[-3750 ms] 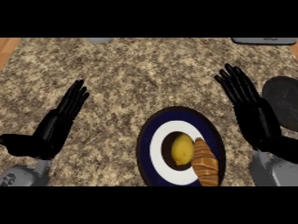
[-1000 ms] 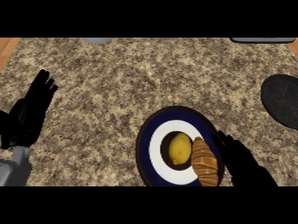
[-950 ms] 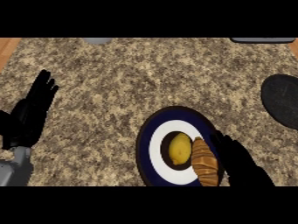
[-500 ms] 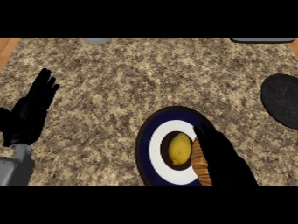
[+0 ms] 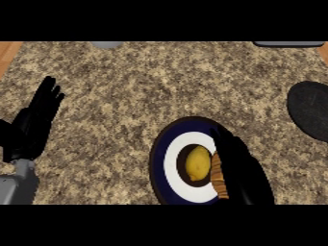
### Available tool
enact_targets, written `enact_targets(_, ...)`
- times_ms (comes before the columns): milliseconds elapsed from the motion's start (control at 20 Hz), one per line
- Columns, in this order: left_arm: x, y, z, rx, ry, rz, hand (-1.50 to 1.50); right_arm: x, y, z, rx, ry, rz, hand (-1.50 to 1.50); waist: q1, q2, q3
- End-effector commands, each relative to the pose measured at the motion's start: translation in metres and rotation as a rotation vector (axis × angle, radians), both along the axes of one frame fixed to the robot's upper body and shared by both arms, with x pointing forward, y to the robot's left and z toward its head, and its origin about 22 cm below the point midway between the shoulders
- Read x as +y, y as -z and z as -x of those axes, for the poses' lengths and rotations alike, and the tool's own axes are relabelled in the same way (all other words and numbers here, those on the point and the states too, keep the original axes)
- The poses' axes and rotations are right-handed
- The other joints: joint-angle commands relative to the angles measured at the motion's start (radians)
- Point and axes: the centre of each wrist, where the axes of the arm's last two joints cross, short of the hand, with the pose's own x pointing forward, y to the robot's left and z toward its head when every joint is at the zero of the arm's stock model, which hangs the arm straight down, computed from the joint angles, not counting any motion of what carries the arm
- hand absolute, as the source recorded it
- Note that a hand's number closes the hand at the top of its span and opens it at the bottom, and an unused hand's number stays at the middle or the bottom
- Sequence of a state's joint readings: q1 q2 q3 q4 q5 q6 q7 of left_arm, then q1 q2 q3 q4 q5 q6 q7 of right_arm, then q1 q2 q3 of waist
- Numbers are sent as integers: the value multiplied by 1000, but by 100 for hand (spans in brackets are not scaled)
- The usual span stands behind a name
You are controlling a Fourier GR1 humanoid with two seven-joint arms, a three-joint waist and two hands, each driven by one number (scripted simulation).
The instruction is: Pick the lemon from the plate and place it in the pan
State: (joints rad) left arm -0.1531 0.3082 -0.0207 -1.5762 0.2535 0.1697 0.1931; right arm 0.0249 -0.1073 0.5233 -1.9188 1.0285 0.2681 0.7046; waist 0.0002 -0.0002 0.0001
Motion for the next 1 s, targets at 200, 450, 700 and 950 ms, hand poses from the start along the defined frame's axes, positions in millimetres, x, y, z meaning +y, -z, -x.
enact_targets(200,4,-12,-13,5,-28,-4,0,14,25,-30,48,-8,4,-150,0,0,0)
enact_targets(450,-15,3,-2,14,8,-3,0,-3,49,-22,49,-22,16,-150,0,0,0)
enact_targets(700,16,15,7,-1,7,12,0,15,52,-44,6,-20,-51,-150,3,1,0)
enact_targets(950,-4,7,-6,8,0,-6,0,3,76,-49,56,-33,-69,-150,0,1,0)
